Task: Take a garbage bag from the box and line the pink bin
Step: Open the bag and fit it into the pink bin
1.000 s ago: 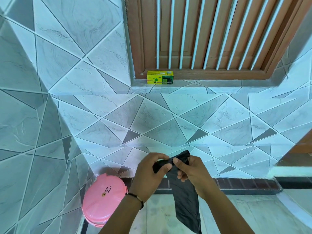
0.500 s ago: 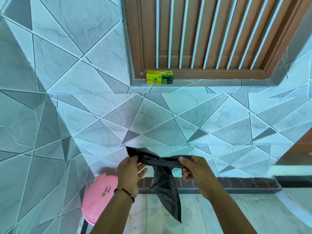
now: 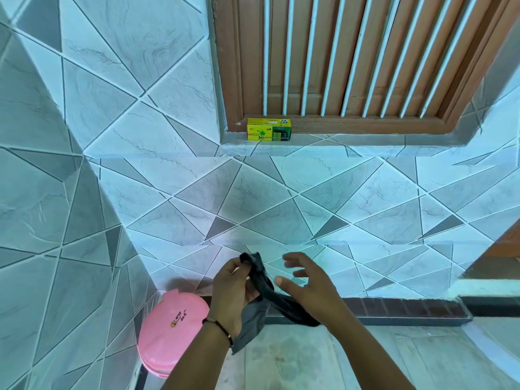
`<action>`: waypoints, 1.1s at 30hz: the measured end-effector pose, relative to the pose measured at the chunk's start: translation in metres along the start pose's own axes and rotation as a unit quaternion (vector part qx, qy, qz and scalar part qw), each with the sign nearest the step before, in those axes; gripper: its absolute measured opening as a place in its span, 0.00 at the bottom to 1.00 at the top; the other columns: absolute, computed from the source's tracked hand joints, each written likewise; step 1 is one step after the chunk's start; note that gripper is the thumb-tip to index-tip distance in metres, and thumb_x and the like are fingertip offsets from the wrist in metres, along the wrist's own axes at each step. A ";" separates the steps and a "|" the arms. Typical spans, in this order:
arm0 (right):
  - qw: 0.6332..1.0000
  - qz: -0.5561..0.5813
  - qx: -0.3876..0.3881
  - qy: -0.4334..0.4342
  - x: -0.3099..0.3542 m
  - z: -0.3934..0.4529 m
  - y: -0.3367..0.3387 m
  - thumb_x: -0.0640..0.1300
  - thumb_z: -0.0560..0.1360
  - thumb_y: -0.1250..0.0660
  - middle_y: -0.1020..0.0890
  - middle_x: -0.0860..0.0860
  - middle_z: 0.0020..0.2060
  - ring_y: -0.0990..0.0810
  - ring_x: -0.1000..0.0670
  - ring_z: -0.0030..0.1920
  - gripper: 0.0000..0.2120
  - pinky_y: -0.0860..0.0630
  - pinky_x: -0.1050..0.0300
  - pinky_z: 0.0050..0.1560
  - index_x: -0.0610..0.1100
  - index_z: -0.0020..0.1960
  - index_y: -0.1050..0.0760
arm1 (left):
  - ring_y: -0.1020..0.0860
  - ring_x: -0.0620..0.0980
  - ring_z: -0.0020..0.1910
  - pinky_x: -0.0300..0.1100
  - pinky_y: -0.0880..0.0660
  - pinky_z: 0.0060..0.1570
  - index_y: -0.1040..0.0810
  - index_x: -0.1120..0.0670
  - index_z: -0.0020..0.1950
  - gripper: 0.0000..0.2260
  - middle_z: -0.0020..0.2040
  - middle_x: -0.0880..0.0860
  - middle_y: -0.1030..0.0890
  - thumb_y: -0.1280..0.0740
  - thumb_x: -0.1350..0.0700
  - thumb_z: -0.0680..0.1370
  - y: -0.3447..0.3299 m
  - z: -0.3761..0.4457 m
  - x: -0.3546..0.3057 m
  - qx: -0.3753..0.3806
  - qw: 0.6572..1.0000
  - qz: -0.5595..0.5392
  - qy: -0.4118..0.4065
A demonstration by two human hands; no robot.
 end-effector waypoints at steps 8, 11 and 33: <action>0.998 -0.026 0.030 0.048 0.002 0.000 -0.021 0.42 0.70 0.32 0.22 0.55 0.28 0.28 0.59 0.25 0.14 0.31 0.66 0.32 0.53 0.28 0.29 | 0.22 0.51 0.31 0.39 0.23 0.35 0.21 0.56 0.42 0.07 0.35 0.56 0.19 0.38 0.63 0.77 -0.008 -0.002 -0.005 0.020 0.998 0.017 -0.055; 0.999 -0.021 -0.005 0.043 0.002 0.001 -0.017 0.44 0.70 0.31 0.24 0.59 0.24 0.28 0.59 0.25 0.15 0.32 0.66 0.32 0.52 0.27 0.28 | 0.21 0.50 0.30 0.37 0.23 0.30 0.21 0.59 0.45 0.06 0.35 0.56 0.19 0.37 0.61 0.77 -0.005 -0.002 -0.006 0.017 0.999 -0.012 -0.050; 0.984 0.102 -0.146 0.027 -0.001 -0.002 0.004 0.47 0.74 0.33 0.21 0.48 0.28 0.26 0.56 0.29 0.13 0.30 0.61 0.33 0.42 0.33 0.26 | 0.16 0.49 0.38 0.41 0.19 0.38 0.19 0.60 0.46 0.05 0.43 0.57 0.15 0.34 0.60 0.76 -0.013 -0.002 0.004 0.101 0.990 0.094 -0.010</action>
Point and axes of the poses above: each hand's wrist, its own z-axis towards the middle knuckle, its own y-axis out of the back of the hand, x = y × z, the point moved 4 cm from there along z, towards the middle knuckle
